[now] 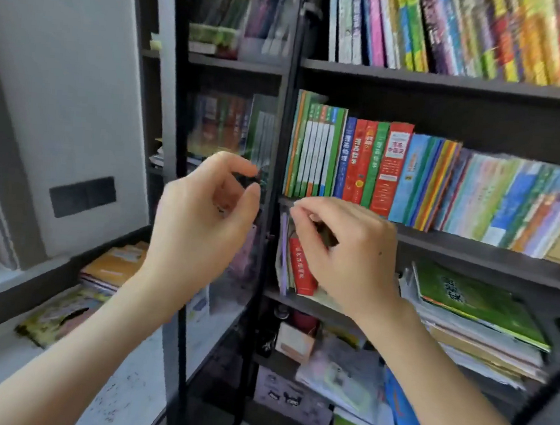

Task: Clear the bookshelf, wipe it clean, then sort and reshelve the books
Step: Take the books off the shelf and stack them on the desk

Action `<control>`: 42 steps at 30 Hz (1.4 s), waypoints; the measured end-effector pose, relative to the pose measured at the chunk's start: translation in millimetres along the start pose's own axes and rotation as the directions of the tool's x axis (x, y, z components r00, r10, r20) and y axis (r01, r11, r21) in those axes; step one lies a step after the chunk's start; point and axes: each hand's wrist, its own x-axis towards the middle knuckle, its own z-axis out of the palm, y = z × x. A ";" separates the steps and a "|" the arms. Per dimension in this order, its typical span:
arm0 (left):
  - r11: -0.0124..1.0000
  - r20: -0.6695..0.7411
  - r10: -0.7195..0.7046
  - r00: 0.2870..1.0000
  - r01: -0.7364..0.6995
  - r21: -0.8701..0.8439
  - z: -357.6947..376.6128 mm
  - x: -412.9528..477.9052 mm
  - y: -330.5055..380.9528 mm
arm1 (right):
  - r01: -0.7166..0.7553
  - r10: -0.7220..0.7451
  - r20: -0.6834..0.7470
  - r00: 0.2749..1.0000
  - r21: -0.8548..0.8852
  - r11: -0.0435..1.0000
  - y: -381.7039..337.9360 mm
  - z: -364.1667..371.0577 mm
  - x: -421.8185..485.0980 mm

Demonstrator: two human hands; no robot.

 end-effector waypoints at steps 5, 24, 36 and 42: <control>0.990 0.083 0.120 0.989 -0.113 -0.089 87.9 37.6 46.0 | -0.075 0.054 -0.086 0.995 -0.255 0.964 78.3 -70.8 21.7; 0.869 -0.097 0.478 0.873 -0.486 -0.095 351.6 273.0 104.0 | -0.437 0.418 -0.229 0.879 -0.738 0.514 359.3 -173.6 143.5; 0.934 0.157 0.343 0.926 -0.353 0.044 440.1 384.5 121.3 | -0.652 0.770 -0.031 0.638 -0.555 0.517 515.6 -181.6 245.0; 0.975 0.197 0.207 0.958 -0.220 0.045 467.6 406.5 135.3 | -0.647 0.727 0.194 0.659 -0.346 0.679 553.2 -190.7 254.8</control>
